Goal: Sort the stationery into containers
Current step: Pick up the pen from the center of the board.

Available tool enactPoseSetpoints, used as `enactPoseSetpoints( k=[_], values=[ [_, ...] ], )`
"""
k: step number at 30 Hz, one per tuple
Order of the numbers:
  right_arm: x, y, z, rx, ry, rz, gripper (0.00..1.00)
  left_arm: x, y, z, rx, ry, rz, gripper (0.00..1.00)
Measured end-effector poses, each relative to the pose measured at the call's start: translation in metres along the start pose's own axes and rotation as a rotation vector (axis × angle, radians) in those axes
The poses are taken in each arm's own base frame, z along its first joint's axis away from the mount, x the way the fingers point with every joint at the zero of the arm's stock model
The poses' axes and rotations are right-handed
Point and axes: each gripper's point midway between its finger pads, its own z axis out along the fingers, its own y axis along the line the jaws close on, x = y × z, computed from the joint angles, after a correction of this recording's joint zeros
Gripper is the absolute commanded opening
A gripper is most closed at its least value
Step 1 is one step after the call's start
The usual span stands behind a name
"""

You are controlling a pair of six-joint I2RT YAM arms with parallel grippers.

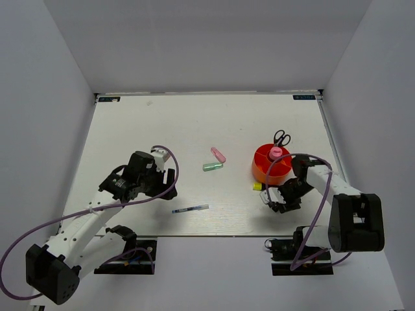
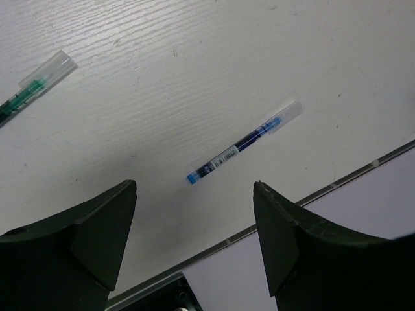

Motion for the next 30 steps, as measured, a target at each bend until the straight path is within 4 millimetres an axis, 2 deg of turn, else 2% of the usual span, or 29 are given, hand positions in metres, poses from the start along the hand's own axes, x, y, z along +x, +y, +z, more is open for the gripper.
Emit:
enactPoseSetpoints(
  k=[11,17,18,22,25,28,30],
  values=[
    [0.002,0.001,0.008,-0.081,0.063,-0.077,0.52,0.003,0.001,0.001,0.0,0.01,-0.001,0.83],
    [0.005,0.001,0.008,-0.107,0.112,-0.118,0.39,0.003,0.0,0.0,0.002,0.003,0.0,0.84],
    [0.005,0.001,0.008,-0.109,0.118,-0.122,0.31,0.002,0.0,0.0,0.002,0.001,0.0,0.84],
    [0.008,0.003,0.009,-0.118,0.141,-0.132,0.12,0.002,0.0,-0.001,0.003,-0.002,0.0,0.84],
    [0.007,0.003,0.008,-0.111,0.148,-0.143,0.02,0.002,0.0,-0.001,0.004,-0.004,0.001,0.84],
    [0.004,0.0,0.005,-0.086,0.141,-0.107,0.0,0.002,0.0,-0.001,0.004,-0.005,0.001,0.84],
    [-0.006,-0.001,0.003,-0.065,0.096,-0.022,0.0,0.002,0.0,-0.001,0.006,-0.003,0.0,0.84]
  ],
)
